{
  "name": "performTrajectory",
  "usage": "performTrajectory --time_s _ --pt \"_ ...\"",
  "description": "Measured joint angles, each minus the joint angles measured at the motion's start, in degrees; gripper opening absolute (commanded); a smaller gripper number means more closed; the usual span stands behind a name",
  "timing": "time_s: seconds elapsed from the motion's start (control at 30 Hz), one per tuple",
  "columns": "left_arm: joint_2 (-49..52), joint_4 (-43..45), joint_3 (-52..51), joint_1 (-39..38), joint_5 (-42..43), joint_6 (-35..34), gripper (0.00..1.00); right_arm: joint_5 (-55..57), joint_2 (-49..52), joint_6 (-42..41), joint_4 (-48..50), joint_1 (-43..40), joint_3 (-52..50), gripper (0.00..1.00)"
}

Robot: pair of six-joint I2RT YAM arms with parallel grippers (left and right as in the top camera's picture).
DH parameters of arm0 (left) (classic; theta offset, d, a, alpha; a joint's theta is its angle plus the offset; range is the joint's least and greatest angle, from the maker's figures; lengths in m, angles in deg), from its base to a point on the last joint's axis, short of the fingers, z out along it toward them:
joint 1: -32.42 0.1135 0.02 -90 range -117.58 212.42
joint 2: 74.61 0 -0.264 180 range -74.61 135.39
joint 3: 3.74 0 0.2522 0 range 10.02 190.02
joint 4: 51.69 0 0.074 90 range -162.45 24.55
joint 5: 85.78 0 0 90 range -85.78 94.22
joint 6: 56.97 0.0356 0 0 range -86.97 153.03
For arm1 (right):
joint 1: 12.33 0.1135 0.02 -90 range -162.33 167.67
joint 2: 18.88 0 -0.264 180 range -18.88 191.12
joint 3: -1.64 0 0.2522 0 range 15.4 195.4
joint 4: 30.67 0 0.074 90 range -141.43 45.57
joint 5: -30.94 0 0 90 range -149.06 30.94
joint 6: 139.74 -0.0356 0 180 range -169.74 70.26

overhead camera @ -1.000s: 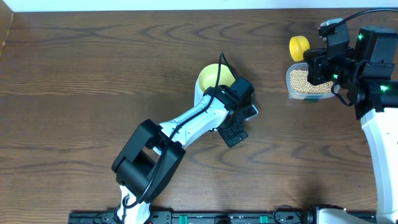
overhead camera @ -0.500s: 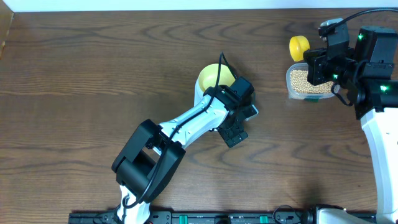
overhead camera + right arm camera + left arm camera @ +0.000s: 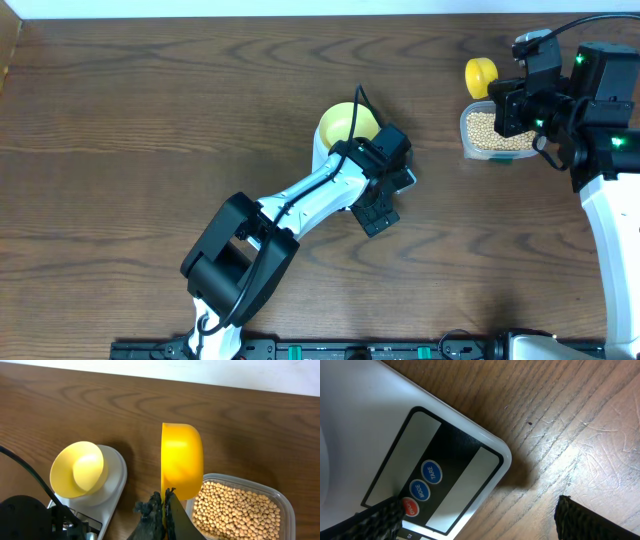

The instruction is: Scoop item into bowl and weigh 50g on scale

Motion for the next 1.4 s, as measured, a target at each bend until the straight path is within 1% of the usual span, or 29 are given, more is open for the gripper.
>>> performTrajectory --time_s 0.57,0.9,1.4 --pt "0.0 -0.1 0.0 -1.1 0.0 -0.7 0.98 0.0 0.0 0.0 -0.2 0.0 0.0 0.01" --pt "0.0 -0.4 0.0 -1.1 -1.9 -0.7 0.98 0.0 0.0 0.0 -0.2 0.0 0.0 0.01" --pt "0.0 -0.6 0.0 -1.1 -1.2 -0.7 0.98 0.0 0.0 0.0 -0.2 0.0 0.0 0.01"
